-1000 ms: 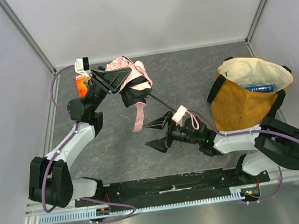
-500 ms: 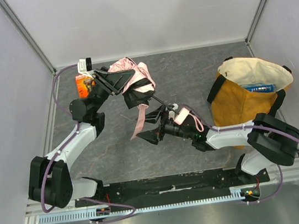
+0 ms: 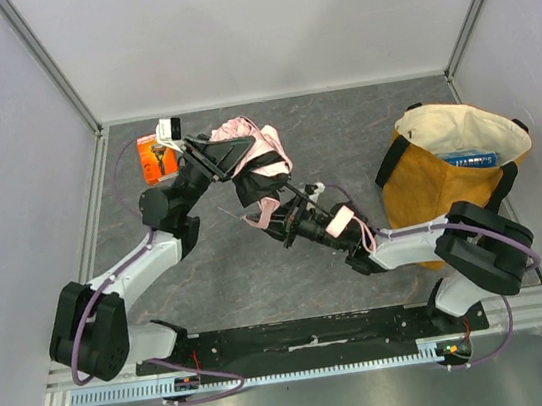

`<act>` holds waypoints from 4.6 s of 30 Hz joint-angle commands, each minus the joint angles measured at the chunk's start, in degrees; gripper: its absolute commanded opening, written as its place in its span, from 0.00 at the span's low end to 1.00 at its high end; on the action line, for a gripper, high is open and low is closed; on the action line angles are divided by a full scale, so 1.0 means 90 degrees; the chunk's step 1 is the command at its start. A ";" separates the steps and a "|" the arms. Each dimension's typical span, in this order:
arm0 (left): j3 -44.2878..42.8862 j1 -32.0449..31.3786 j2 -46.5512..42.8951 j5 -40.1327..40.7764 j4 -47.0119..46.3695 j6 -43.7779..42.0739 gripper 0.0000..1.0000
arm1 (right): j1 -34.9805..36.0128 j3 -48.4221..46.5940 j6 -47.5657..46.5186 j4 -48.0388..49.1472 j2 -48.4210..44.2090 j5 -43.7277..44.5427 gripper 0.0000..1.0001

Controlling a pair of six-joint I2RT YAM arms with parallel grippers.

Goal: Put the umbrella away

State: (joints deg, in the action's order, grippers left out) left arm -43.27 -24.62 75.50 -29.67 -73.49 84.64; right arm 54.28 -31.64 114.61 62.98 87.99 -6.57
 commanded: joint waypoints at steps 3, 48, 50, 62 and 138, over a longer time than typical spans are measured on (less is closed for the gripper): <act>0.0617 -0.0047 -0.0517 0.1167 -0.2430 0.1190 0.02 | -0.0513 0.0331 0.0931 0.0805 -0.0205 0.0164 0.00; 0.3908 -0.0633 0.4012 0.1830 -0.2430 -0.1141 0.02 | -0.2594 -0.1172 -0.7654 -0.0648 0.2900 -0.2065 0.00; 0.3997 -0.0614 0.4159 0.1978 -0.2430 -0.1172 0.02 | -0.2594 -0.1104 -0.7879 -0.0855 0.2802 -0.1820 0.00; 0.4202 -0.0750 0.4140 0.3121 -0.1554 -0.0704 0.02 | -0.2418 -0.1688 -0.8551 -0.3046 0.2822 -0.0891 0.30; 0.4182 -0.0839 0.2176 0.3785 0.2259 0.0146 0.02 | -0.0045 0.0010 -0.6679 -1.0613 -0.2356 0.2029 0.00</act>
State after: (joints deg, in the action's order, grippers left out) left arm -8.16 -32.01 92.03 2.07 -58.13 87.42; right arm 54.19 -30.46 57.71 -38.15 63.72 14.44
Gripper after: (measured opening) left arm 0.471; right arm 0.004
